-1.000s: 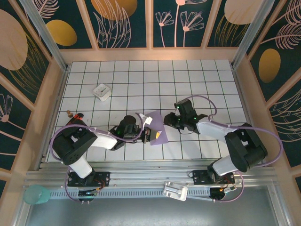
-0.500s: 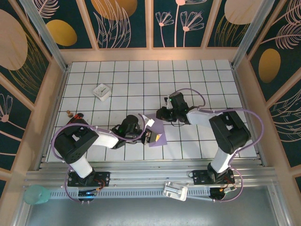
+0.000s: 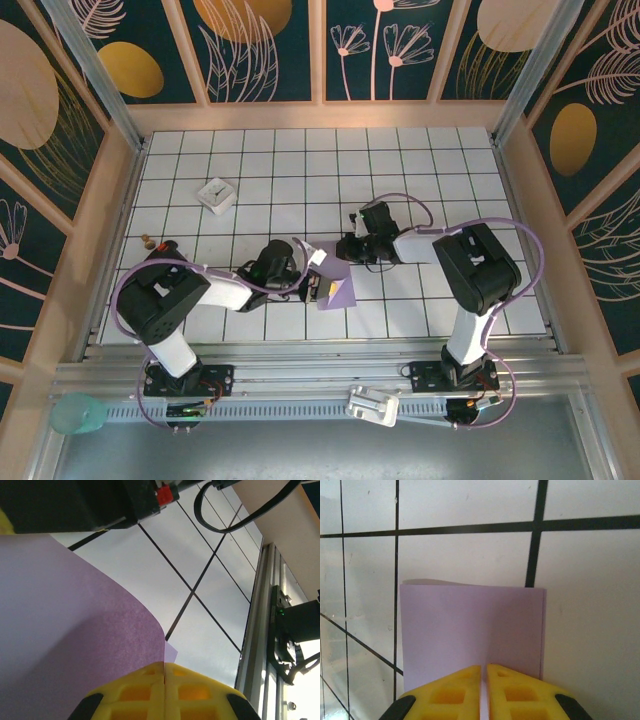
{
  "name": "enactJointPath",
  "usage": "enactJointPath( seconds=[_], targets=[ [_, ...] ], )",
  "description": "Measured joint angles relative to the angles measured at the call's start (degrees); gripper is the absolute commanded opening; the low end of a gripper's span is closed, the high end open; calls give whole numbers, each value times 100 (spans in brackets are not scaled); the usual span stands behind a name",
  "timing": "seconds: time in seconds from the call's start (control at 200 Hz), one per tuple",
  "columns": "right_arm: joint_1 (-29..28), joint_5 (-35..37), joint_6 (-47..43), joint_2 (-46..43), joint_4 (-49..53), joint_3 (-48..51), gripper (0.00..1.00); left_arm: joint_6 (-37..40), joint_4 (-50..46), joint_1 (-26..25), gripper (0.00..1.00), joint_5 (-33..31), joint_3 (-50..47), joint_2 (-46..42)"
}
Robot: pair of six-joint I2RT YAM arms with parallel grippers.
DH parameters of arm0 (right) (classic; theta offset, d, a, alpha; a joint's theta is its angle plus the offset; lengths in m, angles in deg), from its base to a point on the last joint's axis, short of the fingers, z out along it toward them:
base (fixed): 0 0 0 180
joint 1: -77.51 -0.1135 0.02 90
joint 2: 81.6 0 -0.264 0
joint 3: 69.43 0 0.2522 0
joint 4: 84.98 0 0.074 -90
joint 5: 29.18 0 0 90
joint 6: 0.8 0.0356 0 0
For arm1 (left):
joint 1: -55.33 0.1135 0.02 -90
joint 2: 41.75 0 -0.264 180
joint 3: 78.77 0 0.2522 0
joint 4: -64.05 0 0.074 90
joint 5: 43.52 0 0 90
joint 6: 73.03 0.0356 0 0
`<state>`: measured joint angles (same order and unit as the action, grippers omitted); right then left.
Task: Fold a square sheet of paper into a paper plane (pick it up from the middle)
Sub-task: Fold the triangle a second time at the center of the table.
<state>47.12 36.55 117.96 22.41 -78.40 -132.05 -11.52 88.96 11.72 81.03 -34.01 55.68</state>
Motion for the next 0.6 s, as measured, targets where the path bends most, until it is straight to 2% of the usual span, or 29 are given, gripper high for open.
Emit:
enactJointPath(
  seconds=[0.6],
  targets=[
    [9,-4,-151,0,-59,39,9,136,-304,376,0,-4,201,284]
  ],
)
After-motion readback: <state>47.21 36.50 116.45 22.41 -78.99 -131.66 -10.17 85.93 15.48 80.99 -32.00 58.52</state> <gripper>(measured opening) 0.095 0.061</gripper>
